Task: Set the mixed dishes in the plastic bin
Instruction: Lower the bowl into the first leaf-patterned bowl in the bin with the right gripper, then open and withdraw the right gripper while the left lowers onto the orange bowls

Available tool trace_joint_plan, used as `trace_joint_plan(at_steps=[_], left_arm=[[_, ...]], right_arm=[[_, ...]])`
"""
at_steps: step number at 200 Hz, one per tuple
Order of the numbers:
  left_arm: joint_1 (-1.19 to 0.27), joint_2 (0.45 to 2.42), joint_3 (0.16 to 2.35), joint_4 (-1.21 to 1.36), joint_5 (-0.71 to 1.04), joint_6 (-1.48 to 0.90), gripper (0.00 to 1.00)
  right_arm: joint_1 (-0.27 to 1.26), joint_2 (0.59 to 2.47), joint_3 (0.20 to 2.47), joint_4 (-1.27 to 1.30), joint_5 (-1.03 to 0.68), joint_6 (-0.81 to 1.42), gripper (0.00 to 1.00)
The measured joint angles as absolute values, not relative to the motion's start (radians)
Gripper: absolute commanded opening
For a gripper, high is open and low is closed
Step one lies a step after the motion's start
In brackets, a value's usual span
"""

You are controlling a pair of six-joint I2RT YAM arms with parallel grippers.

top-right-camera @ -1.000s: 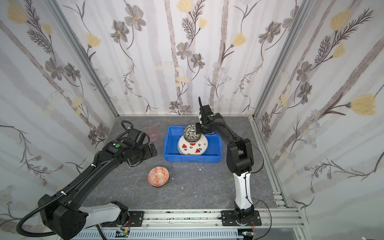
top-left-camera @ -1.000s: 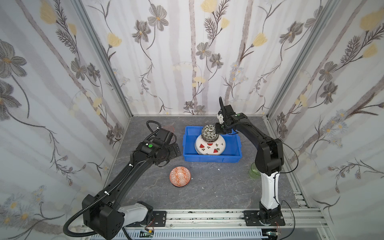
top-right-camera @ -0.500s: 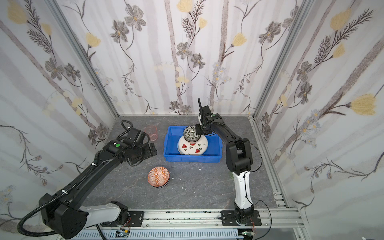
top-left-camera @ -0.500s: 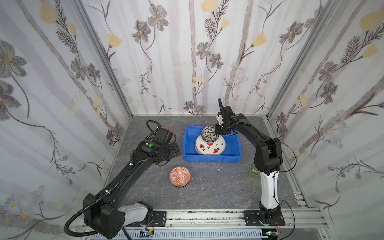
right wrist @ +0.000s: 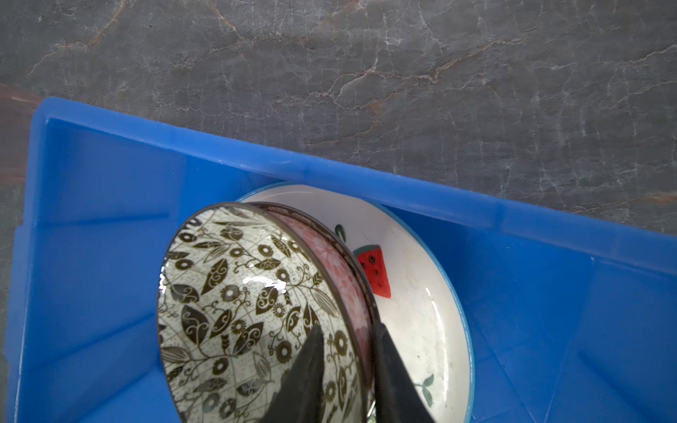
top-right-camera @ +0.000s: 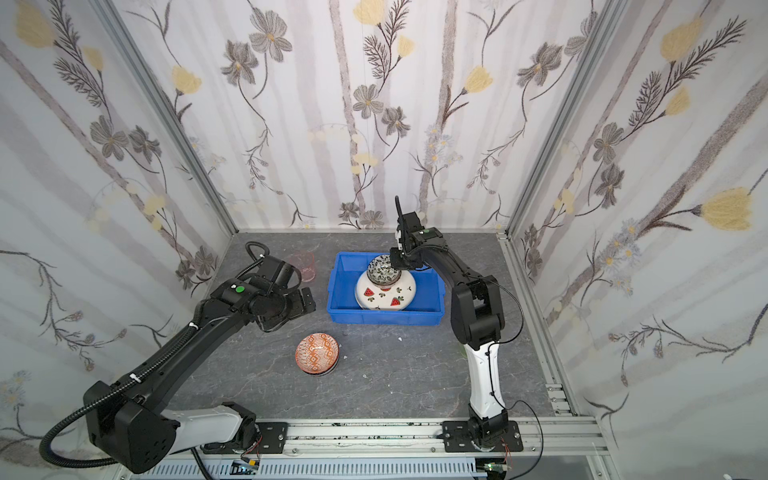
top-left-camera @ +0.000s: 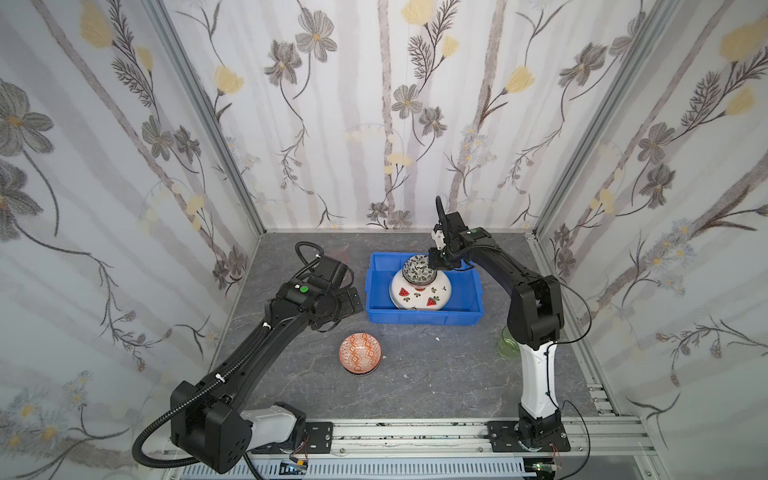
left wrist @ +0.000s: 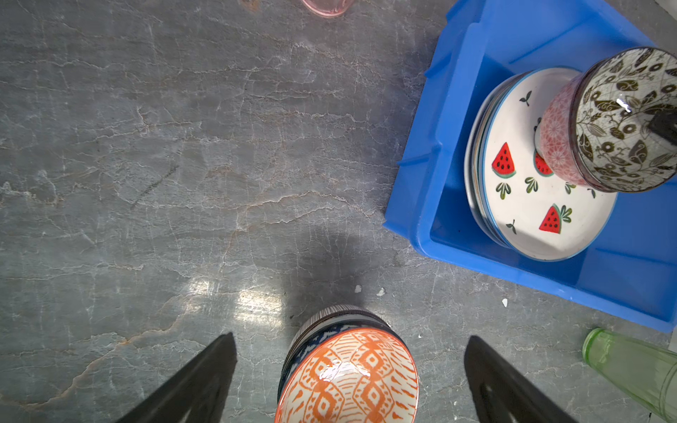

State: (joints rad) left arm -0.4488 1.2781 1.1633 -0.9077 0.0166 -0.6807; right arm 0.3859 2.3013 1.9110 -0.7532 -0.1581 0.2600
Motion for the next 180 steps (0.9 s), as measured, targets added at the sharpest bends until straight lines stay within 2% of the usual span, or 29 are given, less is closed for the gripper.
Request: trace_joint_plan(at_steps=[12,102,123,153,180], left_arm=[[-0.448,1.278,1.161,-0.906,0.019,-0.681,1.0],[-0.446,1.271,1.146,-0.891,0.023,-0.68,1.0],[-0.445,1.266,1.14,-0.888,0.024,-0.681,1.0],[-0.444,1.238,1.119,-0.887,0.031,-0.683,1.0],[-0.443,1.194,1.08,-0.886,0.05,-0.687,1.0]], right_arm=[[0.386,2.301,1.911,-0.753,-0.158,0.26,0.36],[0.39,2.206,1.887,-0.755,-0.12,0.26,0.39],[0.395,2.17,1.869,-0.754,-0.12,0.26,0.45],[0.408,2.104,1.822,-0.751,-0.12,0.261,0.62],[0.424,2.016,1.746,-0.73,-0.131,0.261,0.73]])
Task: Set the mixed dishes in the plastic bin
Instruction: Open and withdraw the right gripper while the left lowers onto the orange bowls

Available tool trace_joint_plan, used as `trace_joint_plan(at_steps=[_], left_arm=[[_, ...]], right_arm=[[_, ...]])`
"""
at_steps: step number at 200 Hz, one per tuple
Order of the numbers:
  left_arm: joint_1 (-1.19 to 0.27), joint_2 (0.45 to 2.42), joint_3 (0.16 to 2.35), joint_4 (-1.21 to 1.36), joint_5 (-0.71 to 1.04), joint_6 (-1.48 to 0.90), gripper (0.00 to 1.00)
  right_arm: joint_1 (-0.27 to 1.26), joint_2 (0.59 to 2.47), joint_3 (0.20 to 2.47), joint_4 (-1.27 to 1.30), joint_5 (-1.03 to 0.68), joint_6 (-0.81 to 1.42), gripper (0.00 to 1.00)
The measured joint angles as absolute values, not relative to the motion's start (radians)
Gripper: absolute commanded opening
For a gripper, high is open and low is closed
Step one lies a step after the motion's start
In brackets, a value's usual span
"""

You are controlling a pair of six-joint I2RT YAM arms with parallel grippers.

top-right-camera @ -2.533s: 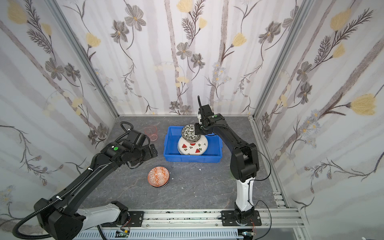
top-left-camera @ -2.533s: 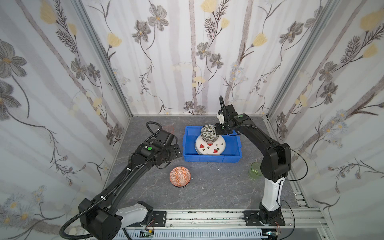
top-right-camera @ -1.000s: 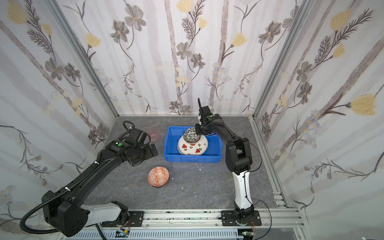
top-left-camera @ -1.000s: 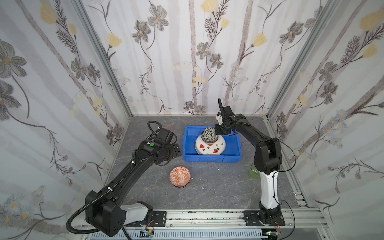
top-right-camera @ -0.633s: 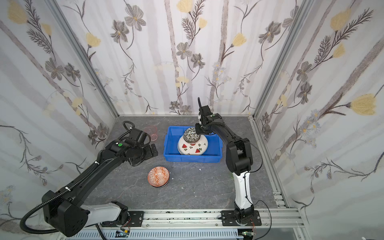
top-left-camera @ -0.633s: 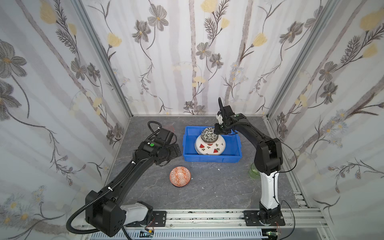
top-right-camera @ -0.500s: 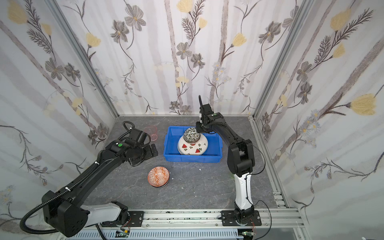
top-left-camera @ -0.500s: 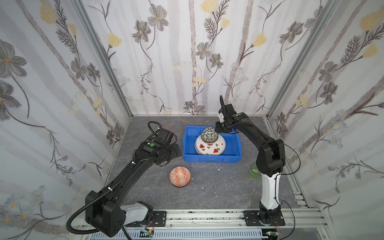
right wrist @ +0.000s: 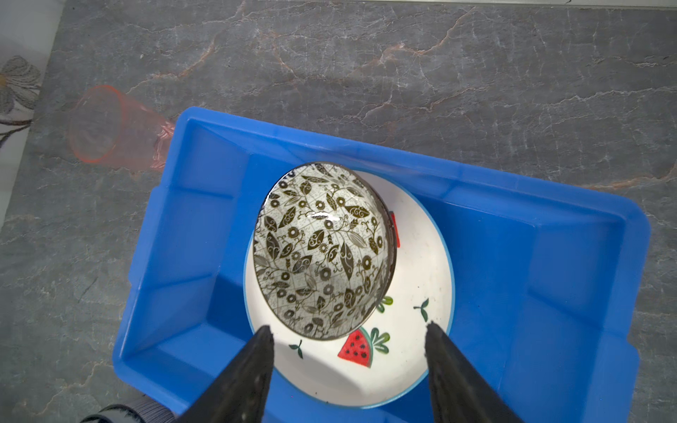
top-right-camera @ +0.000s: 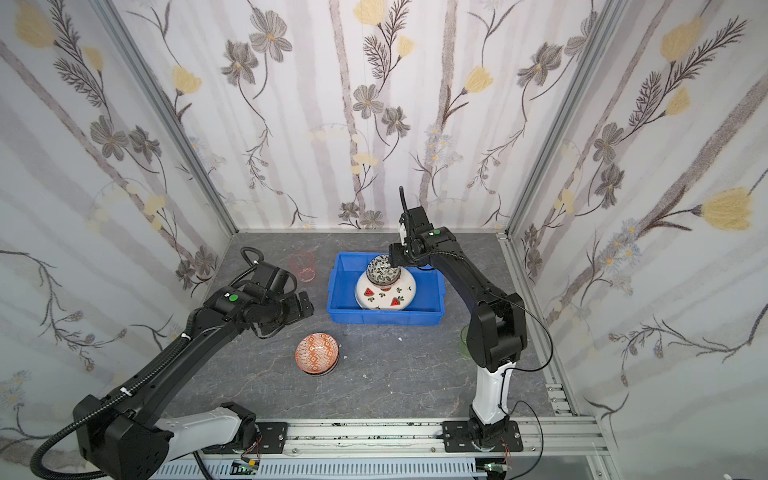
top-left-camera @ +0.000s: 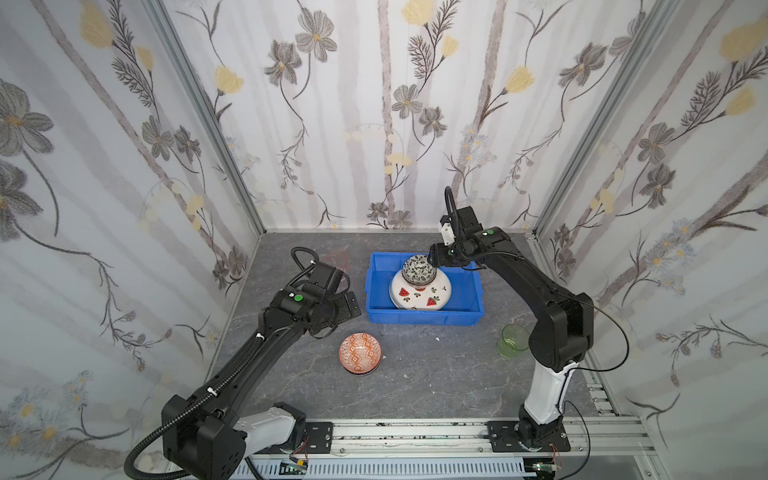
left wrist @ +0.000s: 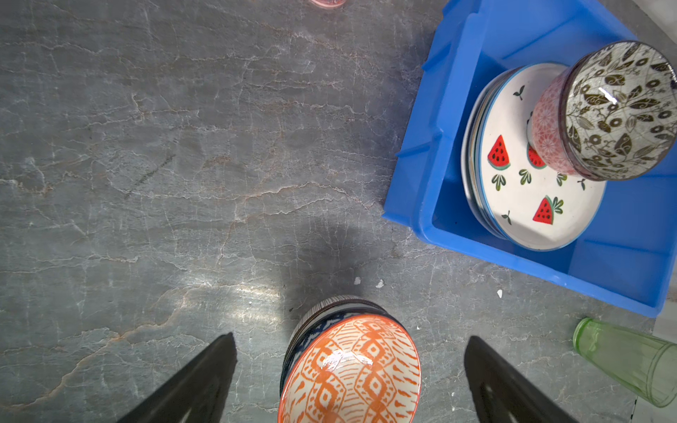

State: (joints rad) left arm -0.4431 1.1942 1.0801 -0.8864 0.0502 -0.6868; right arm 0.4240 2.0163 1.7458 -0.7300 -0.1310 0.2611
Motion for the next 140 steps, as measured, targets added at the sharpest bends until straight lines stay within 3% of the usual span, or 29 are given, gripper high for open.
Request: trace_joint_plan(at_steps=[3,5,9,53,140], left_arm=[[-0.443,1.188,1.073,-0.886,0.054,-0.688,1.0],[-0.443,1.186,1.07,-0.886,0.056,-0.688,1.0],[-0.443,1.179,1.061,-0.887,0.057,-0.688,1.0],[-0.443,1.093,0.955,-0.902,0.098,-0.709,0.91],[-0.443,0.915,0.825,-0.967,0.15,-0.774,0.87]], right_arm=[[0.427,2.006,1.735,-0.724,-0.134,0.262,0.8],[0.428,1.998,1.727,-0.719,-0.135,0.262,0.94],[0.431,1.985,1.713,-0.712,-0.136,0.263,0.99],[0.476,1.842,1.544,-0.654,-0.154,0.286,1.0],[0.506,1.514,1.216,-0.495,-0.161,0.371,1.0]])
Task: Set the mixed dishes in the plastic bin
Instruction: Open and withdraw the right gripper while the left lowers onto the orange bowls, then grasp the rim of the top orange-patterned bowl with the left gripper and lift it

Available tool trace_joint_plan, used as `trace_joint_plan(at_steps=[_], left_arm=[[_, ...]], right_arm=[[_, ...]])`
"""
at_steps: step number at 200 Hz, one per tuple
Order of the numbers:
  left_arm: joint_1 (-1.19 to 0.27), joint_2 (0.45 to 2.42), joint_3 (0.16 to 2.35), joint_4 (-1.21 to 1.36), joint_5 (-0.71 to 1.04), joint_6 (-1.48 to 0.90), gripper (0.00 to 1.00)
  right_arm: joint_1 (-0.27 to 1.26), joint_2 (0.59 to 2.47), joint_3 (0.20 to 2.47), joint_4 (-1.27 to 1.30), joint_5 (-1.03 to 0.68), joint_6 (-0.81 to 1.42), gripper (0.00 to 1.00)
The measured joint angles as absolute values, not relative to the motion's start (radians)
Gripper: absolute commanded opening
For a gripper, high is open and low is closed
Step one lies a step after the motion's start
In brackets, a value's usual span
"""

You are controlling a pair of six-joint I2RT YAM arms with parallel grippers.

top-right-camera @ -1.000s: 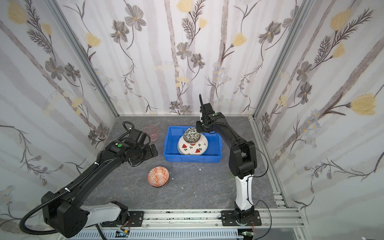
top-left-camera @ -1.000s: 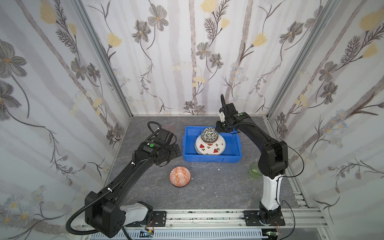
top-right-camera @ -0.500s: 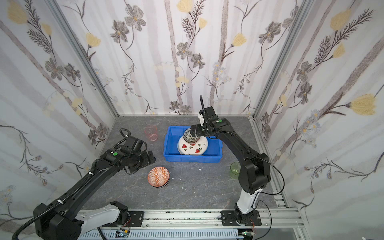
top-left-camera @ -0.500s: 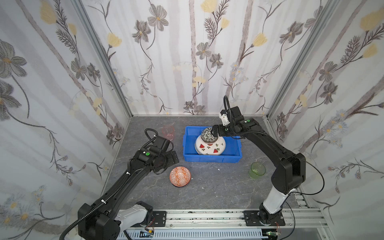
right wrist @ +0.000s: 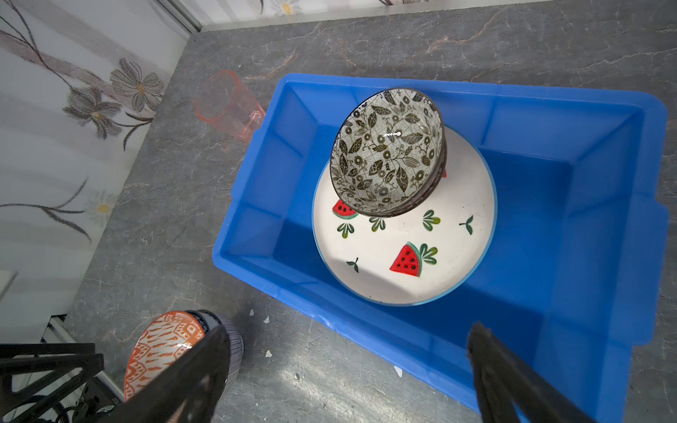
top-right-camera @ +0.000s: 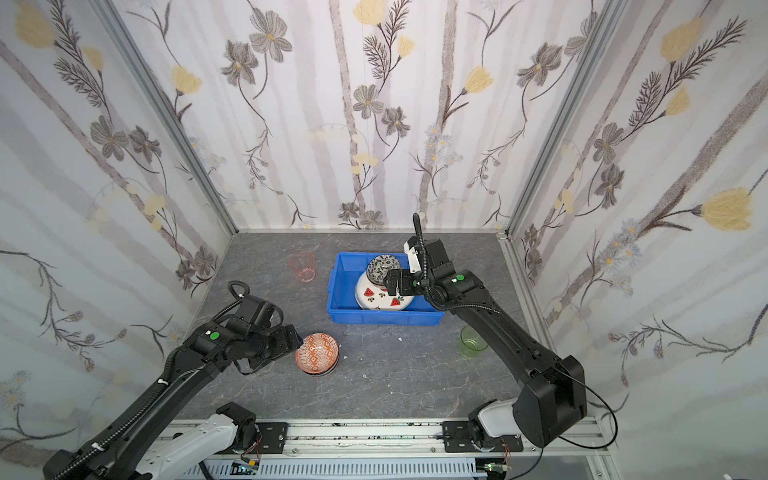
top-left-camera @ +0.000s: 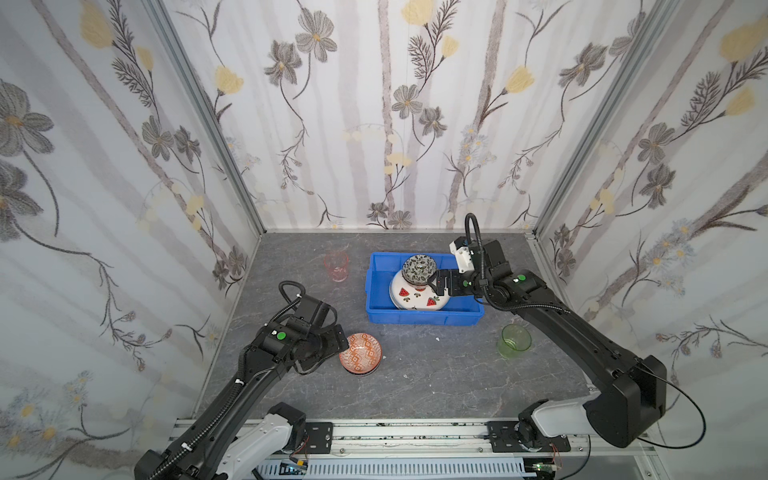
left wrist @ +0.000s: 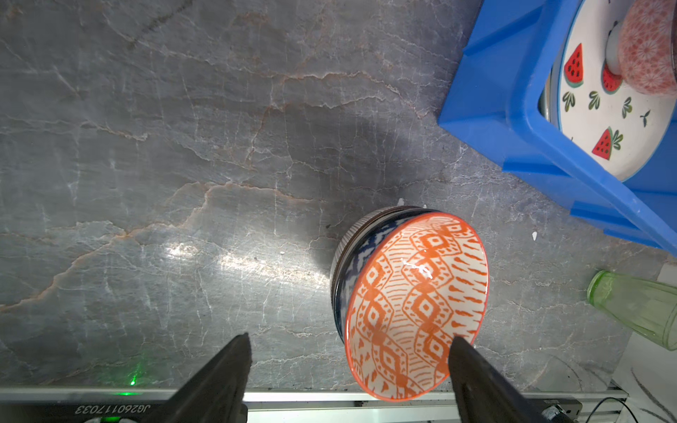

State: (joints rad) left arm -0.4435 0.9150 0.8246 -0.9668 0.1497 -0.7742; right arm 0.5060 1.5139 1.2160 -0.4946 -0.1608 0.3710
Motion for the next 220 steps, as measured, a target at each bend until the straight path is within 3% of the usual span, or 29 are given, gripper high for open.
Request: trace_joint_plan(at_steps=[68,161,220], left_arm=[[-0.455,0.862,0.785,-0.989,0.162,-0.825,0.86],[-0.496,0.885,0.775,-0.998,0.16,-0.87,0.68],[-0.512,0.928,0.775,-0.997,0.141,-0.871,0.63]], right_arm=[[0.514,1.419,1.08,-0.438,-0.186,0.414,1.0],[0.515,1.413,0.994,-0.43,-0.227,0.426,0.99],[0.514,1.441,0.994,-0.43,-0.26,0.416,0.97]])
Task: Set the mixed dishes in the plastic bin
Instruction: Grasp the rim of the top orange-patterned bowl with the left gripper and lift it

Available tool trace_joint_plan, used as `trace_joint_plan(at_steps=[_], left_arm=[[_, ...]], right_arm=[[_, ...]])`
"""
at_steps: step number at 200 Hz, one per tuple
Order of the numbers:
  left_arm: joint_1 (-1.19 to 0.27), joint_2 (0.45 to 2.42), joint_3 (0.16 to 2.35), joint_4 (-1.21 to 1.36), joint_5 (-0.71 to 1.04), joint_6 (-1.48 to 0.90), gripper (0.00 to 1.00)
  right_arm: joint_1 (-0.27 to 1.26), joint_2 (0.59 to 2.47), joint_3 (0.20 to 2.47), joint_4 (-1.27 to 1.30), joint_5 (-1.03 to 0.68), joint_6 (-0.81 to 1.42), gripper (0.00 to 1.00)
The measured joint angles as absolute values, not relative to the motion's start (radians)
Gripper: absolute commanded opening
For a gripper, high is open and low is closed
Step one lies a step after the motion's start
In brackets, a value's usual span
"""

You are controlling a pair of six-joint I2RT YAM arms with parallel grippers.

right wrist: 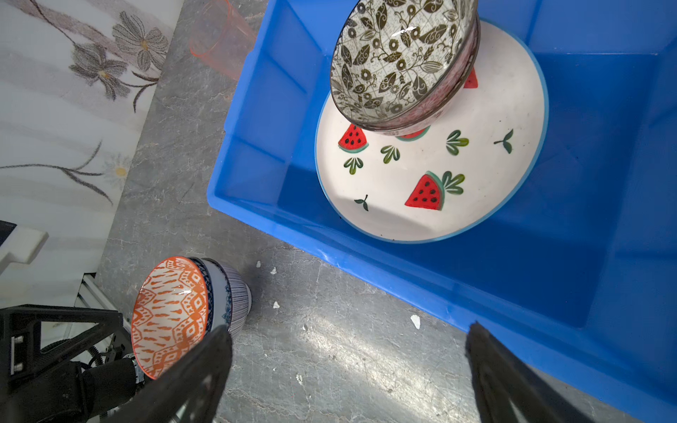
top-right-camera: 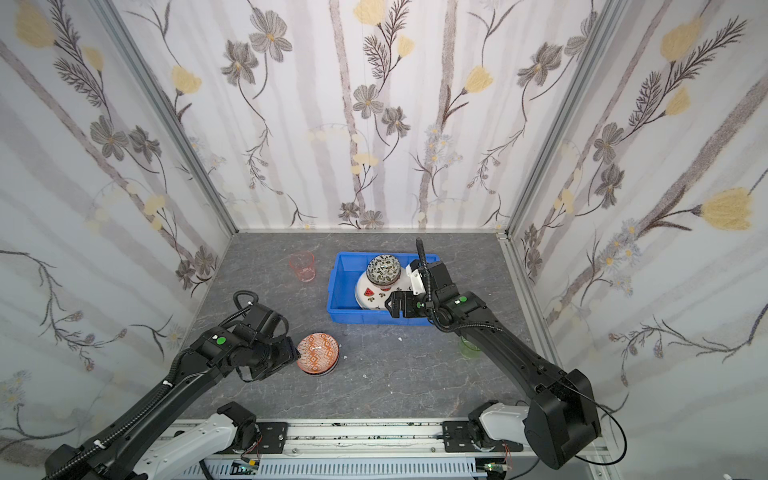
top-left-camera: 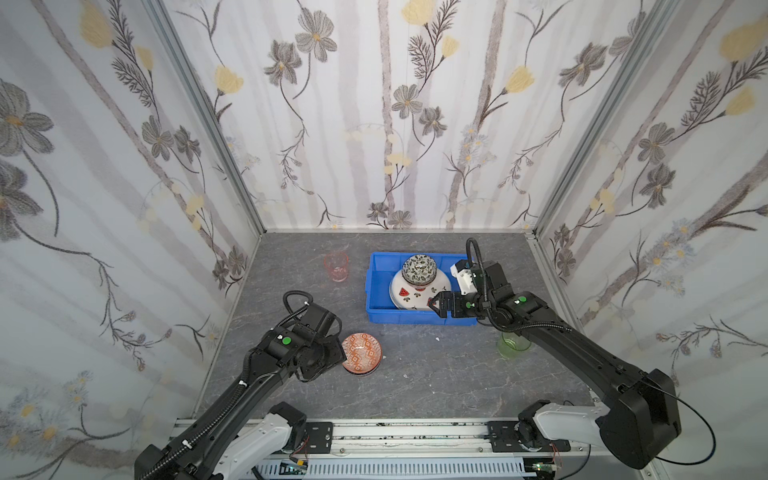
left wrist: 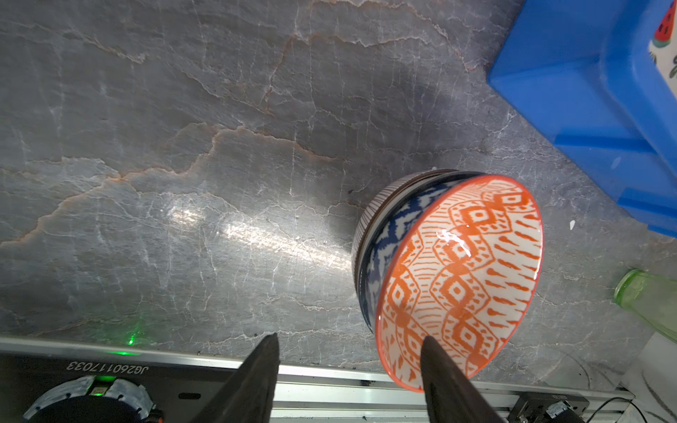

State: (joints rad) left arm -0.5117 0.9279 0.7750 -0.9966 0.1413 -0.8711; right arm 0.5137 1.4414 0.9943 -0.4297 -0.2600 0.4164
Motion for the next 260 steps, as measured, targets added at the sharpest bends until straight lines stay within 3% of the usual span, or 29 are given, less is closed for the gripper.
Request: trace_joint_plan(at_steps=[117,260], left_arm=[[-0.552,1.016,0.779,-0.934,0.135,-0.871,0.35],[-0.56,1.075,0.778,-0.902,0.135,-0.86,0.17]], right_arm=[[0.51,1.477,0.995,-0.429,-0.3,0.41,0.93],[0.511,1.494,1.016,-0.431,-0.328,0.406,0.88]])
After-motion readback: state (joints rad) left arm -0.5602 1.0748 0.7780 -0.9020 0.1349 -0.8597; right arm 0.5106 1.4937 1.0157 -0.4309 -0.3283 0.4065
